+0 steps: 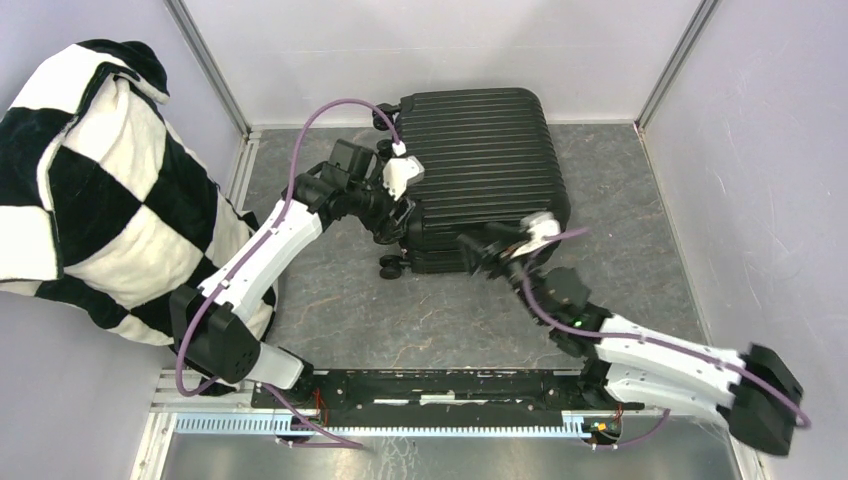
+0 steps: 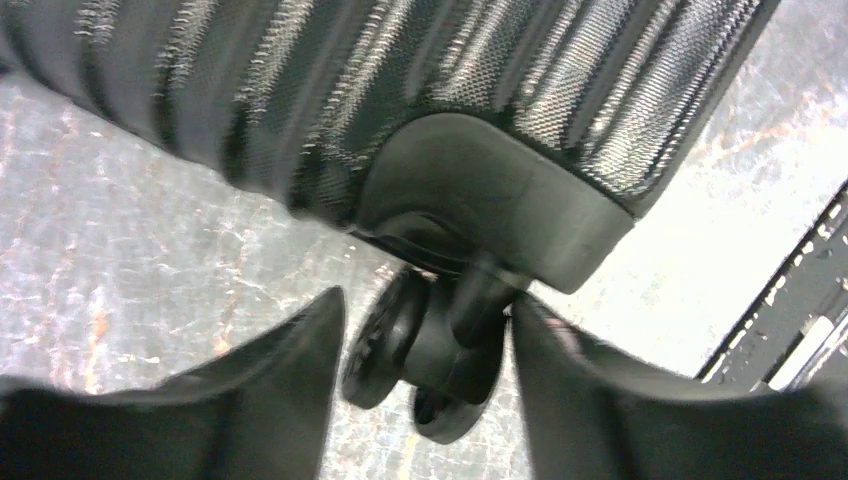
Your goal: Pack the luggage
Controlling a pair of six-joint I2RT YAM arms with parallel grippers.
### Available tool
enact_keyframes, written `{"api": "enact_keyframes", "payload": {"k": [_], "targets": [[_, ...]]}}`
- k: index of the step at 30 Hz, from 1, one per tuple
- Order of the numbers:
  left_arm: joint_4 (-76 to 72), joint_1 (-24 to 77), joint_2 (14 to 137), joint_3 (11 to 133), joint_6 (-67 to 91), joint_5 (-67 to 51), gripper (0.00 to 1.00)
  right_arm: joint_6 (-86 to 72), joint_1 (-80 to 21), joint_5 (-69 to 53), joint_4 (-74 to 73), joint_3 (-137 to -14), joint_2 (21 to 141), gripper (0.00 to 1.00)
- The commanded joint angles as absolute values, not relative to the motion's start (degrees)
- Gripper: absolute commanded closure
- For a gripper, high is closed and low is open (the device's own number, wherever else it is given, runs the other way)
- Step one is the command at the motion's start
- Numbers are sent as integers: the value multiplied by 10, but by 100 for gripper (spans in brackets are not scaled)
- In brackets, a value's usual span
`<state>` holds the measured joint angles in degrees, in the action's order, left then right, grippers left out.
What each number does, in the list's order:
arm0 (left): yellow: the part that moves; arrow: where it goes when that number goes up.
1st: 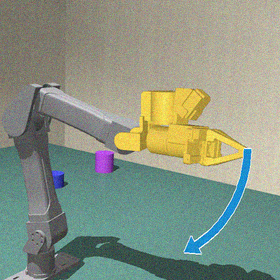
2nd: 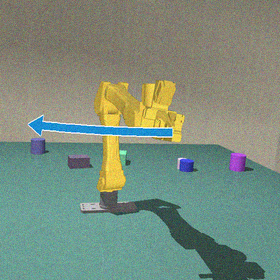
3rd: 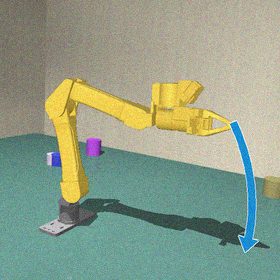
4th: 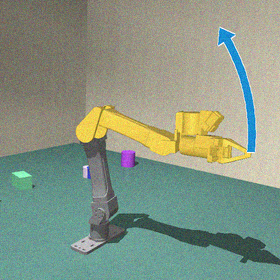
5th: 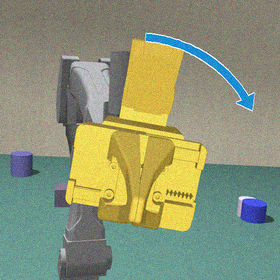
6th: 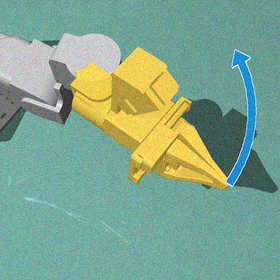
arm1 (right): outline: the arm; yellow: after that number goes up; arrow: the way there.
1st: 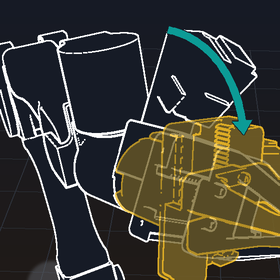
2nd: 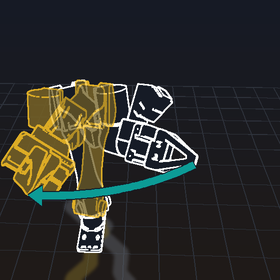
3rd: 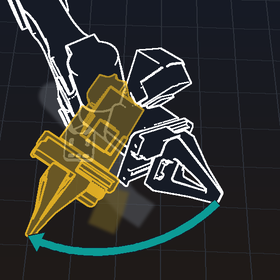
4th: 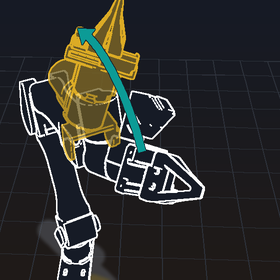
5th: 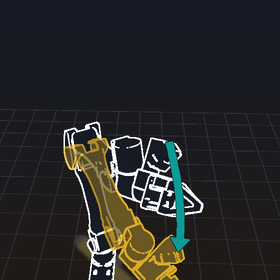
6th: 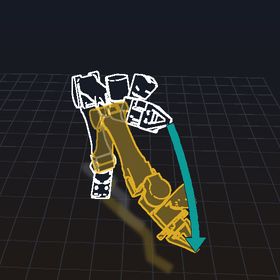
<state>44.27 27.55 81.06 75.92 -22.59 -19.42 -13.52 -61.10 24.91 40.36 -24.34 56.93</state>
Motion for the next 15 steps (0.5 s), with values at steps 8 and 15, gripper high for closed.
{"api": "enact_keyframes", "payload": {"k": [8,15], "targets": [[416,133,766,875,-141,-269,0,-133,-254,358,76,-346,443,12],[217,67,732,670,-68,-128,0,-232,28,251,96,-270,479,11]]}}
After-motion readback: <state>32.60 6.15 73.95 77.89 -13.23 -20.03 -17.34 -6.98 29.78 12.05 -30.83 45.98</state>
